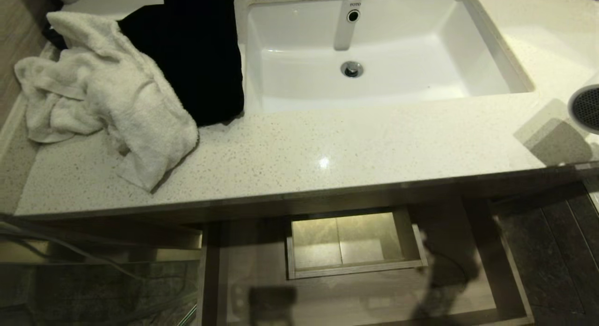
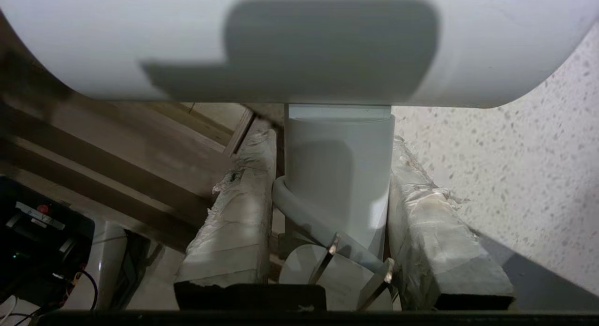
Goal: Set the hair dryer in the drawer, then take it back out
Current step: Pick up the hairdryer, then put it into the drawer
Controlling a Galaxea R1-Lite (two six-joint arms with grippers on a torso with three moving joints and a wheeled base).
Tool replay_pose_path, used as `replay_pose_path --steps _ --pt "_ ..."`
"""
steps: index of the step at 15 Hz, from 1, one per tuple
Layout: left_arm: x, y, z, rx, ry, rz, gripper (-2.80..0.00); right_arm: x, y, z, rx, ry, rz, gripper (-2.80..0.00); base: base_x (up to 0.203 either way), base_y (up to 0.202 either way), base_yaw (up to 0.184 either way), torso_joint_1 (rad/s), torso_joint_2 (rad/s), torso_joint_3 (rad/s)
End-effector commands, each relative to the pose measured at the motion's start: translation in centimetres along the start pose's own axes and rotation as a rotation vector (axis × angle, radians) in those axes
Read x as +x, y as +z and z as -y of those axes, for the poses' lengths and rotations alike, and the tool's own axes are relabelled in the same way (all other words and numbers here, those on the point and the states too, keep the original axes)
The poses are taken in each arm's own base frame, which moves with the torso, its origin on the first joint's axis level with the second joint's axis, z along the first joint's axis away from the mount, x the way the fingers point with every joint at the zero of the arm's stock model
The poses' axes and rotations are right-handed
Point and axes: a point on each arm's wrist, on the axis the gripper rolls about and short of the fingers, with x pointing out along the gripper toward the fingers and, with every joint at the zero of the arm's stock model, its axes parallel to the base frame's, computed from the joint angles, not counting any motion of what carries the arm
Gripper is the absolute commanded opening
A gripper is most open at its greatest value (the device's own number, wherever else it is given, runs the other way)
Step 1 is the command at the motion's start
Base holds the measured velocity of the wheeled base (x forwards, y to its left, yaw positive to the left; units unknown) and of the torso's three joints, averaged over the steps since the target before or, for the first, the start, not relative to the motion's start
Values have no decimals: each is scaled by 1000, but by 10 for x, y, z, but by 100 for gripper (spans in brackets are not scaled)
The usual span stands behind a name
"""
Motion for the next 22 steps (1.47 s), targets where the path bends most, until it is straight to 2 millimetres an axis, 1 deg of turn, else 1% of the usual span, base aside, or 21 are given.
replay_pose_path --steps 1,4,6,17,19,22 --pt "0 0 0 0 0 -1 -280 -8 1 -12 -12 -3 8 -280 0 0 0 -368 216 -144" --pt "0 0 0 0 0 1 -280 -12 -3 -24 -5 3 4 -280 0 0 0 -360 194 -170" --pt "0 0 0 0 0 -1 -280 -13 -5 -28 -1 5 0 -280 0 0 0 -349 156 -193" --pt "0 0 0 0 0 1 -280 -14 -11 -37 17 14 -12 -280 0 0 0 -315 76 -241" --pt "0 0 0 0 0 -1 -280 -13 -14 -38 25 21 -17 -280 0 0 0 -285 243 -32" --pt "0 0 0 0 0 1 -280 -12 -19 -42 41 28 -30 -280 0 0 0 -202 353 128"
